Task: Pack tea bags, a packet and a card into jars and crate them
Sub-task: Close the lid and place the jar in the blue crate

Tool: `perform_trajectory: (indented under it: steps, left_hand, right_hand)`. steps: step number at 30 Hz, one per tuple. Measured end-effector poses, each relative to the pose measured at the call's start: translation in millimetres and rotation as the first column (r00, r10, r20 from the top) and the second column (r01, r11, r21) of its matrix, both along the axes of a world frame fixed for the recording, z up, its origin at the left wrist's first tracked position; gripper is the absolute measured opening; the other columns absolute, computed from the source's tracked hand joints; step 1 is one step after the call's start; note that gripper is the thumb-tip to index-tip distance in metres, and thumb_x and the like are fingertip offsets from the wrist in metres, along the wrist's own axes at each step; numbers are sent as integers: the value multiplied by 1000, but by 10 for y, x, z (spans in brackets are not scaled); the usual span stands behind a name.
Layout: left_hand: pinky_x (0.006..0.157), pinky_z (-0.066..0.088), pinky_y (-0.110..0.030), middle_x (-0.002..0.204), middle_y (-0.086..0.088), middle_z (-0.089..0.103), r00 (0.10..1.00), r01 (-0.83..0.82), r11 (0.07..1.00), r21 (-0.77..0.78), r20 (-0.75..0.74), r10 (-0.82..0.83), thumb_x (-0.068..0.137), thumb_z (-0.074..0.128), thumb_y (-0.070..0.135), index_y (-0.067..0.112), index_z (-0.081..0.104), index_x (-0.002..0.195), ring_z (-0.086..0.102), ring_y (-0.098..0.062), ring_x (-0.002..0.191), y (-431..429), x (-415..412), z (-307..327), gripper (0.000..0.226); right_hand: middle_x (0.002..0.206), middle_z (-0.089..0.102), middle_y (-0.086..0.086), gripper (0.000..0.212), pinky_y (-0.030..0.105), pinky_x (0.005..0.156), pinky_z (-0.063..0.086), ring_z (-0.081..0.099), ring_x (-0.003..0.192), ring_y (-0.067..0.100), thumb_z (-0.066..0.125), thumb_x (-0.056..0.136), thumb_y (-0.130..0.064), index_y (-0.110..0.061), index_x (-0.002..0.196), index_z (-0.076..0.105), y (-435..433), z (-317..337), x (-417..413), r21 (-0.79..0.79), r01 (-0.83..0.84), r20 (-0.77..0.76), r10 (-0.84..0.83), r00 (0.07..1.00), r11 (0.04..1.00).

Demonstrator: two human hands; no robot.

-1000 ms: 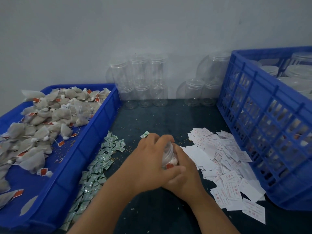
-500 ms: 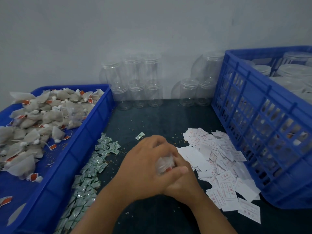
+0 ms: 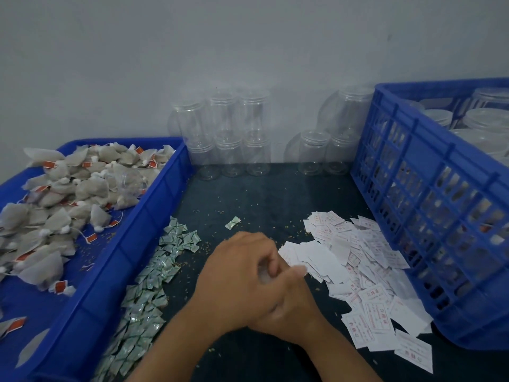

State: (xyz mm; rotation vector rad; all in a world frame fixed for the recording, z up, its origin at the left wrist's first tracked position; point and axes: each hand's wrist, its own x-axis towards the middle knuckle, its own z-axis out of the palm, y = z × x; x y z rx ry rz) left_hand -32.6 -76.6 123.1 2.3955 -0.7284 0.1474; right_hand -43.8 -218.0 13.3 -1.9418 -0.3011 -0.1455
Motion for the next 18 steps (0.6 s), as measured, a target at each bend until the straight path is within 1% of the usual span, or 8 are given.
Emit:
perform_trajectory:
  steps: [2,3,5,7,9,12,15,18]
  left_hand:
    - [85,51,-33,83,13,68,997,76,995,-66,1,-76,85,72,59,26,58,71,64,-10,95,-7,20,-17,38]
    - [89,53,-35,89,14,73,989,124,983,-138,-69,-134,86,77,50,27,67,75,68,-10,101,37,50,-12,27]
    - [104,50,-32,114,20,74,973,161,968,-193,-133,-188,86,80,44,31,77,102,64,-5,122,141,122,-17,21]
    - [111,39,-19,136,29,60,998,35,997,-74,-48,-38,87,75,53,40,67,128,49,5,134,156,135,-65,44]
    - [106,33,-15,138,32,50,986,-154,988,-9,-64,153,84,59,73,45,55,137,44,7,132,80,98,-109,60]
    - [98,42,-19,120,31,58,958,-276,954,-118,-117,263,74,50,87,47,60,121,52,9,117,-66,49,-192,63]
    - [92,50,-21,110,31,66,952,-297,918,-264,-150,265,73,61,70,47,70,107,60,10,108,-96,63,-233,42]
    - [92,53,-24,110,32,69,961,-258,914,-315,-178,210,73,69,52,48,75,103,64,8,107,-53,95,-235,31]
  right_hand:
    - [110,76,-4,59,48,77,65,76,103,11,87,70,-17,-29,124,67,-75,-6,-2,30,-33,-19,34,999,999]
    - [110,77,-4,58,39,76,65,77,102,12,87,70,-14,-30,122,68,-102,12,-6,65,-30,-18,31,999,997]
    - [116,77,-5,61,29,81,62,77,107,15,90,72,-16,-29,127,68,-77,60,-12,158,-14,-37,20,999,987]
    - [123,75,-8,69,30,88,62,76,114,18,91,74,-20,-39,134,63,10,101,-20,219,19,-33,-12,999,976]
    - [126,74,-10,74,38,92,63,74,116,17,91,75,-22,-49,135,58,69,87,-22,210,80,-10,-79,997,974]
    - [122,74,-6,73,42,92,62,74,113,17,89,74,-25,-38,139,57,47,55,-24,145,107,1,-108,994,984]
    - [104,75,6,60,47,81,64,75,96,23,86,67,-26,-40,120,64,-5,82,-45,190,99,-111,-79,991,977]
    - [97,76,-2,51,33,69,61,73,84,11,85,59,-32,-43,106,68,-15,90,-45,218,110,-135,-82,987,970]
